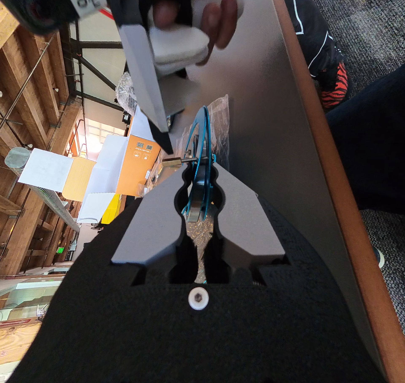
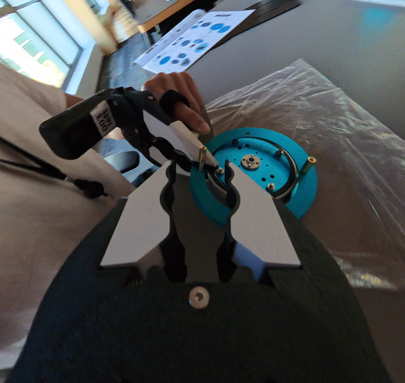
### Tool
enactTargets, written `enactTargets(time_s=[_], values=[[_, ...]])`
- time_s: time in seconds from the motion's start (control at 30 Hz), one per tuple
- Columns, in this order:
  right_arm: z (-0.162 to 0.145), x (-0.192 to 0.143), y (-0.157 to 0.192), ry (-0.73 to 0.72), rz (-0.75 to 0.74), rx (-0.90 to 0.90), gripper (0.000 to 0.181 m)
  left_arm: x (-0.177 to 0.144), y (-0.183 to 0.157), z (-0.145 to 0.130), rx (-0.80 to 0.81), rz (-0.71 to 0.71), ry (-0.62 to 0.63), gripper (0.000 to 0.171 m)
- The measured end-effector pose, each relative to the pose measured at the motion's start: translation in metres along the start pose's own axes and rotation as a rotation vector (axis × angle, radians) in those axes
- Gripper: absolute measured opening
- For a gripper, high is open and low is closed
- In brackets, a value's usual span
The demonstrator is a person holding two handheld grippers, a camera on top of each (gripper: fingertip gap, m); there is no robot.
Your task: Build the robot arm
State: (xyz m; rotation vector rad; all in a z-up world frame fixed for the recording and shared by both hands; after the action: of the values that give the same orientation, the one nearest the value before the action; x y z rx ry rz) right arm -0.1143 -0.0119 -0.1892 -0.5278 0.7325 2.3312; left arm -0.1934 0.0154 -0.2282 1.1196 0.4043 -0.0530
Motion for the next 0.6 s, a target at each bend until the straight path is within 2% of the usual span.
enactTargets(time_s=[0.17, 0.27, 0.3, 0.37, 0.47, 0.6], values=[[0.01, 0.019, -0.007, 0.089, 0.28, -0.058, 0.021, 0.001, -0.001, 0.0, 0.009, 0.005, 0.001, 0.015], [0.014, 0.024, -0.014, 0.173, 0.311, -0.021, 0.005, 0.002, -0.001, 0.0, 0.01, 0.003, 0.0, 0.015], [0.015, 0.024, -0.014, 0.197, 0.311, -0.027, 0.005, 0.002, -0.001, 0.0, 0.009, 0.004, 0.0, 0.015], [0.016, 0.022, -0.014, 0.207, 0.256, -0.042, 0.005, 0.002, 0.001, 0.0, 0.0, 0.004, 0.003, 0.015], [0.015, 0.023, -0.008, 0.182, 0.092, -0.035, 0.005, 0.002, 0.0, 0.0, 0.01, 0.01, 0.011, 0.015], [0.014, 0.026, 0.005, 0.044, -0.335, 0.039, 0.005, 0.002, 0.002, -0.002, 0.003, 0.02, 0.028, 0.014]])
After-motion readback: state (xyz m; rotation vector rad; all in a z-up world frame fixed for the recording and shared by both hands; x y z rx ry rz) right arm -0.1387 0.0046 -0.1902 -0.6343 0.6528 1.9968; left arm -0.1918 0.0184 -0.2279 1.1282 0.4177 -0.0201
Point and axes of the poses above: each gripper's, where its closed fingertips meet, x out along the fingers, z out of its top, y = z × x across the jaws, the point moved 5 cm from there along -x, back along the fingers, and after that the axes turned 10 degrees about y, right-handed, at the moved point
